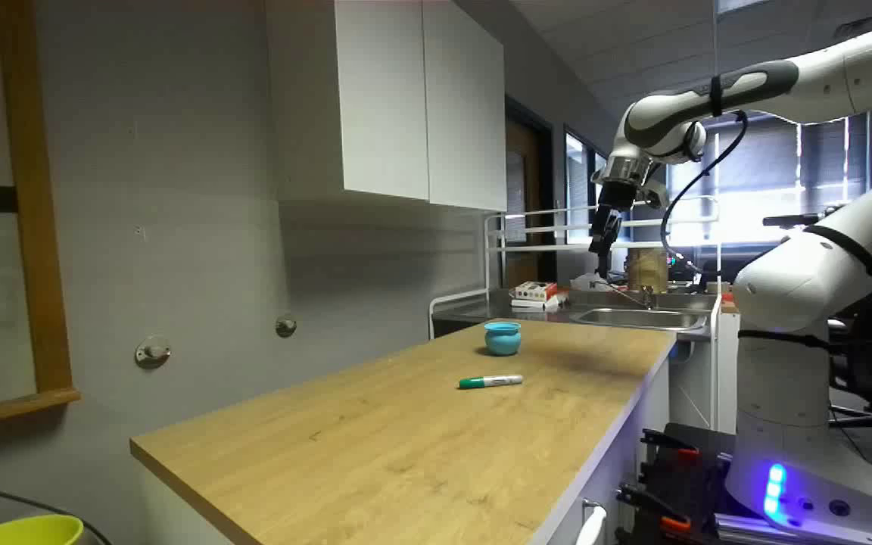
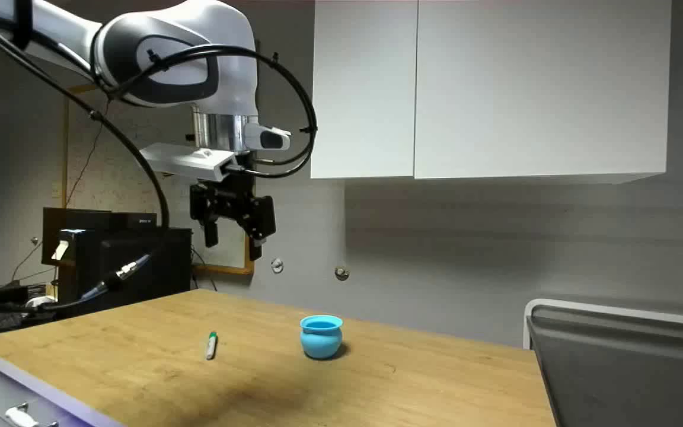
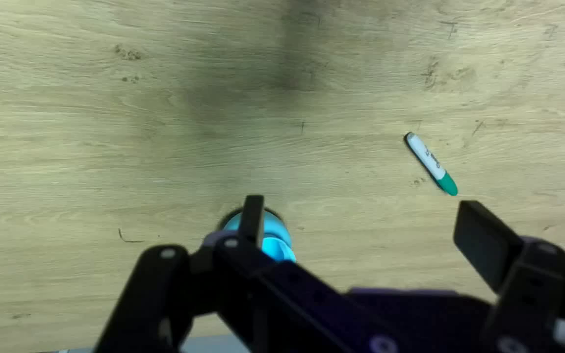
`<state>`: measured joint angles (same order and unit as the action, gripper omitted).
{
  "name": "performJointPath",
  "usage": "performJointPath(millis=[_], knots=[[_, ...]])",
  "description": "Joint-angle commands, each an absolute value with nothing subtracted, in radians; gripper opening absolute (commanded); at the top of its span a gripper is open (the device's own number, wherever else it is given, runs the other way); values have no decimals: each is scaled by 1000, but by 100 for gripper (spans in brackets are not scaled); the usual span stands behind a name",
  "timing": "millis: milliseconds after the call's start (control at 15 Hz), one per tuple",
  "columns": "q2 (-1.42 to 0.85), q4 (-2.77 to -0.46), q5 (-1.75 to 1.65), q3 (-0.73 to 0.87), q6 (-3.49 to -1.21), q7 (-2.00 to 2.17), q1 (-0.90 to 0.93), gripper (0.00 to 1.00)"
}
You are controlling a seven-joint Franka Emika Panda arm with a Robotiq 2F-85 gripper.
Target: Pick up the marker and put it in the bowl
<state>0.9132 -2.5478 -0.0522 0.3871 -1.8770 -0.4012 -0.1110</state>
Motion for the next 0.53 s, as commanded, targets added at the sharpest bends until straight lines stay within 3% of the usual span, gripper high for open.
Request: performJointPath(millis=[0,467], knots=[[910,-2546,-46,382,-1875,-406,-118,100],[898,-2549,-48,373,-1885,-400,-113,100]])
